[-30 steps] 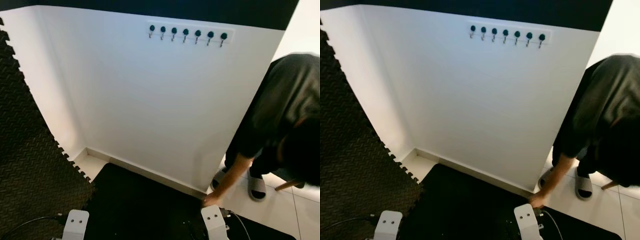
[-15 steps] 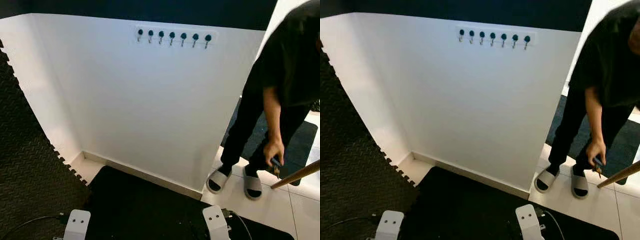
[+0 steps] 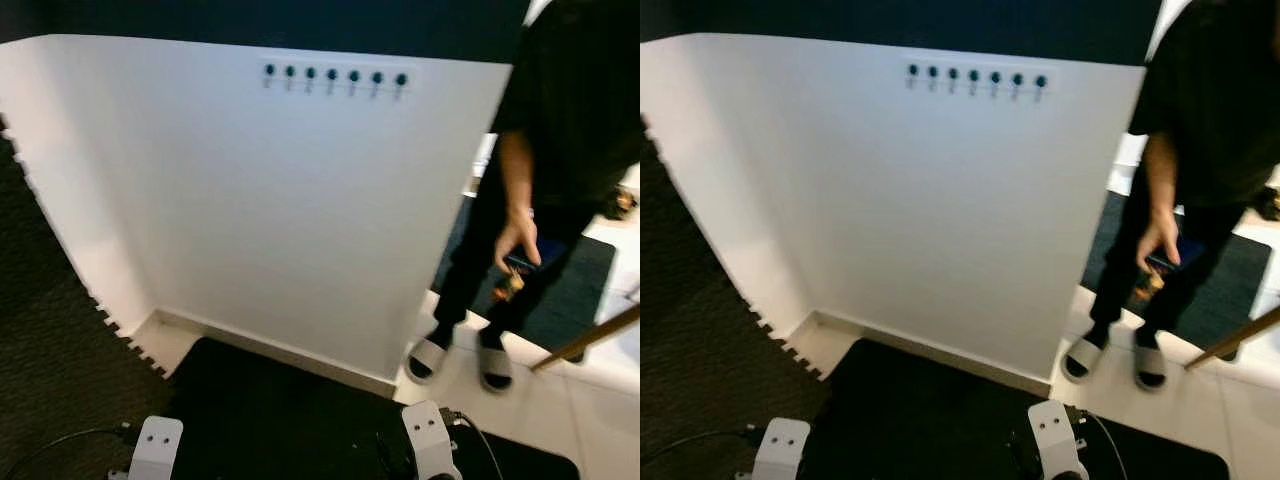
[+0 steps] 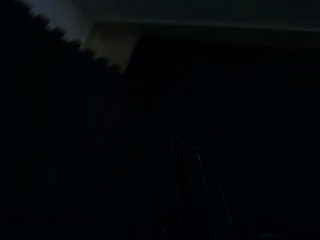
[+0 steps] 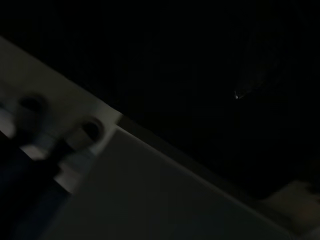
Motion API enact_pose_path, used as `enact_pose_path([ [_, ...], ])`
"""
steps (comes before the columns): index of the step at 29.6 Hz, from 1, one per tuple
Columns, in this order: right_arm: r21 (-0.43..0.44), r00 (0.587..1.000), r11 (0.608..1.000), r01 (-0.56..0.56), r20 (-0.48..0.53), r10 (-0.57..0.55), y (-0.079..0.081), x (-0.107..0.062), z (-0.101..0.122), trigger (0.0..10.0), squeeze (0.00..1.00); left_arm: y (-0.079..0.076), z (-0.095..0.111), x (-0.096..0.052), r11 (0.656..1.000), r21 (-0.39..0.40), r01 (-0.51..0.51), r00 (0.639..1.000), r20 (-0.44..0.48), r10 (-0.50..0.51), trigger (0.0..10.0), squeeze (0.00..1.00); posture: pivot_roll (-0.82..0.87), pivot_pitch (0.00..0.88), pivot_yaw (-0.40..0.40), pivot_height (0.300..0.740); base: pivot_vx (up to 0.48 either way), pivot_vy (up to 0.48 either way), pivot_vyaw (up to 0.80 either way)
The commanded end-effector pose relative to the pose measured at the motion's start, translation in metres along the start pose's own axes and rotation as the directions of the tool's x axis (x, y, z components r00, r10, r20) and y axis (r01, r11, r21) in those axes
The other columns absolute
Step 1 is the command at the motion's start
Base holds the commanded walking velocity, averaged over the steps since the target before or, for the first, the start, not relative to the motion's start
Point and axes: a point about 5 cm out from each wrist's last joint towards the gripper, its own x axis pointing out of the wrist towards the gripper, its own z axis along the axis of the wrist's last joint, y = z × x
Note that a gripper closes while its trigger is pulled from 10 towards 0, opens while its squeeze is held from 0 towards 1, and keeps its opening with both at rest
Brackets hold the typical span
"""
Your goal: Hang keys on a hook
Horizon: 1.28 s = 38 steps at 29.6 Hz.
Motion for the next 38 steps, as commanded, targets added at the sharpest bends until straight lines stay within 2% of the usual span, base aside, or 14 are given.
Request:
enact_pose_path([
  [1,0.012,0.999,1.000,0.013,-0.048,-0.013,-0.0019,-0.0061,-0.0115,10.0,0.00,-0.0002,-0.0060,-0.0015,1.000,0.017,0.012,1.000,-0.022,-0.012,10.0,0.00,0.07,0.113,0.015,0.740,0.000,0.000,-0.80],
  [23,0.006,0.999,1.000,0.011,-0.048,-0.010,-0.0010,-0.0068,-0.0125,10.0,0.00,0.0000,-0.0082,-0.0015,1.000,0.020,0.010,1.000,-0.027,-0.009,10.0,0.00,0.07,0.121,0.017,0.740,0.000,0.000,-0.80],
  [38,-0.018,0.999,1.000,0.005,-0.047,-0.005,-0.0005,-0.0060,-0.0117,10.0,0.00,-0.0004,-0.0087,-0.0016,1.000,0.015,0.003,1.000,-0.027,-0.002,10.0,0.00,0.08,0.122,0.012,0.740,0.000,0.000,-0.06],
])
